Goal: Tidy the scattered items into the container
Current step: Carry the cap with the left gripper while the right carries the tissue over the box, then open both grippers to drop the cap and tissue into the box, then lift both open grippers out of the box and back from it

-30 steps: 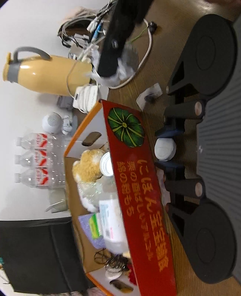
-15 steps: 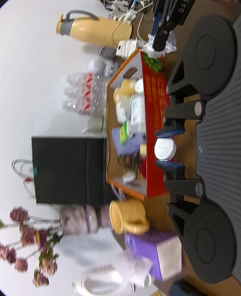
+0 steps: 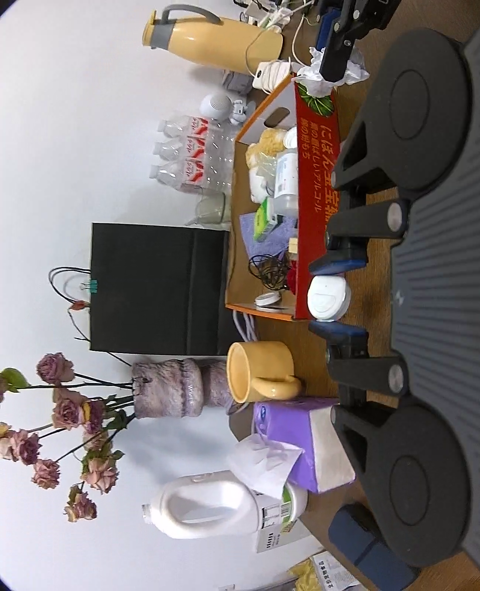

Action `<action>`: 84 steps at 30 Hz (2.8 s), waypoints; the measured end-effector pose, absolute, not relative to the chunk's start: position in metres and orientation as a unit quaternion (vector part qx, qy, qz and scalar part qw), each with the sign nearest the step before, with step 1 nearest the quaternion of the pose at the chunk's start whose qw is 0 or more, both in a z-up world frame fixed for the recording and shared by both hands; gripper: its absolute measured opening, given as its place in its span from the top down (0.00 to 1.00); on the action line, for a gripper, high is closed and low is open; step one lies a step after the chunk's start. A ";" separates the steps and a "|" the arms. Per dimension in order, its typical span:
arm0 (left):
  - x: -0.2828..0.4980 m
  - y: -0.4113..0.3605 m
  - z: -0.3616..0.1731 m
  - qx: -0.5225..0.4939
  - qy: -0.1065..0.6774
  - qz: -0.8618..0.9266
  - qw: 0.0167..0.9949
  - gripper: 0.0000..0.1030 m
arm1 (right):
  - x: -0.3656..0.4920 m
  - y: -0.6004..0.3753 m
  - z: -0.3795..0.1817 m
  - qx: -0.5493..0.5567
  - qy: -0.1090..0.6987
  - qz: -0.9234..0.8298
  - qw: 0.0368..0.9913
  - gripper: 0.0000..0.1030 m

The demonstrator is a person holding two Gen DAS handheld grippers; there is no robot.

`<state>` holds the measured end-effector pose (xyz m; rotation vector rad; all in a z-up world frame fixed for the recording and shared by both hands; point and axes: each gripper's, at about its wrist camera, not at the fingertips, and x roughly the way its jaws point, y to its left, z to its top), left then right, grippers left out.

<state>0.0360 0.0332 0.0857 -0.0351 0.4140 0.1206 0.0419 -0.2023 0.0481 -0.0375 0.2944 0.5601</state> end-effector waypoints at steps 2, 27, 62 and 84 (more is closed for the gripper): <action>0.031 0.033 0.090 -0.015 0.197 0.053 0.979 0.73 | 0.035 -0.200 0.054 -0.016 0.139 0.276 0.951 0.84; 0.135 -0.004 0.146 -0.014 0.150 -0.018 0.988 0.73 | 0.126 -0.192 0.139 0.005 0.118 0.244 0.963 0.84; 0.342 0.022 0.059 -0.033 0.492 -0.019 0.870 0.72 | 0.354 -0.143 0.057 0.063 0.486 0.227 0.842 0.68; 0.283 0.017 0.182 -0.005 0.409 0.019 0.912 0.19 | 0.298 -0.166 0.189 0.001 0.412 0.194 0.890 0.33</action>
